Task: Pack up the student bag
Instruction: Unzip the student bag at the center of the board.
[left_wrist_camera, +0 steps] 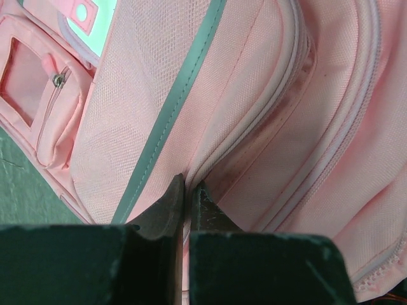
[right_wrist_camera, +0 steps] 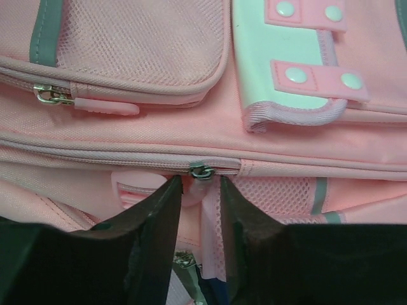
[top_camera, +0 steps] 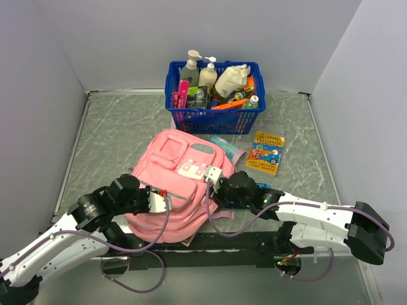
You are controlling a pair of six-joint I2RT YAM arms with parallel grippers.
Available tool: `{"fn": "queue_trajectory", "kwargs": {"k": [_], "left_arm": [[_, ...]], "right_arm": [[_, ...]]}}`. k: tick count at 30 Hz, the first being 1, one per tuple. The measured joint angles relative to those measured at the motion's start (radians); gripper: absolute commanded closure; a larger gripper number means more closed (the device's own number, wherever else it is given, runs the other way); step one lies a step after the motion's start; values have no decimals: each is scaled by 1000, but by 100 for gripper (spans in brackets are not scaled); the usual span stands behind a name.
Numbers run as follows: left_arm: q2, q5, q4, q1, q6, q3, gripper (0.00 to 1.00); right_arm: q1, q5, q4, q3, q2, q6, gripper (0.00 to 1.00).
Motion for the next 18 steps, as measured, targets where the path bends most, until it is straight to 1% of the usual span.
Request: {"fn": "queue_trajectory", "kwargs": {"k": [2,3,8,12,18], "left_arm": [[0,2,-4,1,17,0,99],[-1,3,-5,1,26,0,99],[-7,11,-4,2,52,0,99],[-8,18,-2,2,55,0,99],[-12,19,2,2,61,0,99]], "right_arm": [[-12,-5,9,-3,-9,6,47],[-24,-15,12,-6,-18,12,46],[-117,-111,36,-15,-68,49,47],[-194,-190,44,-15,-78,76,48],[-216,-272,45,-13,-55,103,49]]}}
